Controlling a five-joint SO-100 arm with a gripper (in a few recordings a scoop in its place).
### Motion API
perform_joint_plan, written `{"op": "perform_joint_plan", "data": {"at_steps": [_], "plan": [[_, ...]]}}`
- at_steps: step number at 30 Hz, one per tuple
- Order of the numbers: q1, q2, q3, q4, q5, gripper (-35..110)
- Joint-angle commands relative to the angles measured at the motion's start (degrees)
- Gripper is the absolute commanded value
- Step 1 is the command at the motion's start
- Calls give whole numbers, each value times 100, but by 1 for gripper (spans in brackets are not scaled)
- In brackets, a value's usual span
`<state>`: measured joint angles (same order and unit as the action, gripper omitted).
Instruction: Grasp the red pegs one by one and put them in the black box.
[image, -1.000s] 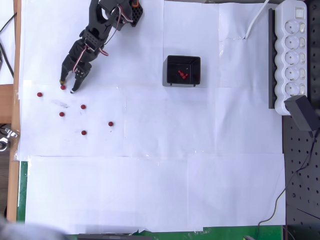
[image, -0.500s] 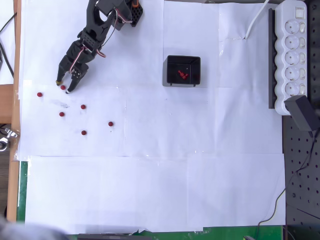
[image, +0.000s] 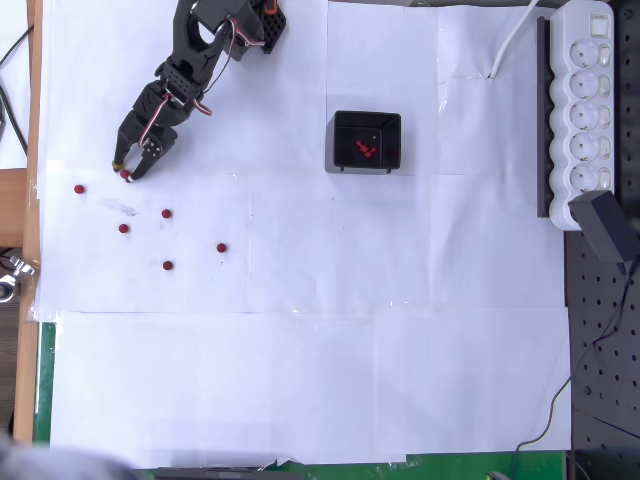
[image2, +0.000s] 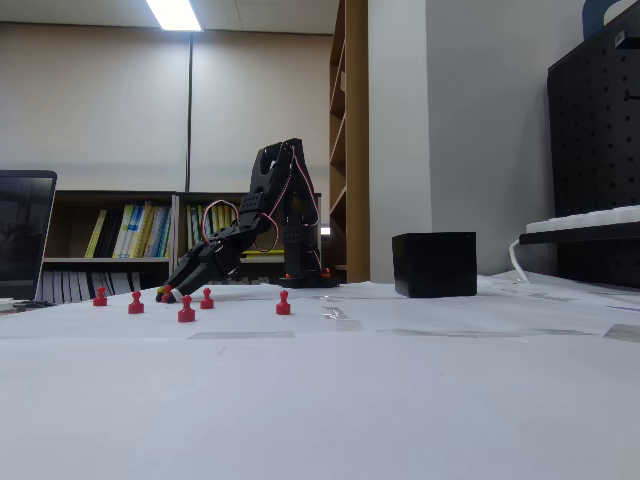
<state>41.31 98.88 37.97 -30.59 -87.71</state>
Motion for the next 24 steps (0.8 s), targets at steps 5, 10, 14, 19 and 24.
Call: {"op": "perform_joint_plan", "data": {"at_steps": [5, 10, 14, 19, 24], "plan": [[26, -53, 114, 167, -88, 0], [-202, -1187, 229, 1942, -422, 0], [-571, -2479, 1292, 5722, -633, 0], [-1213, -3639, 2171, 8156, -1063, 0], [-2259, -4131, 3858, 10679, -1556, 0]]}}
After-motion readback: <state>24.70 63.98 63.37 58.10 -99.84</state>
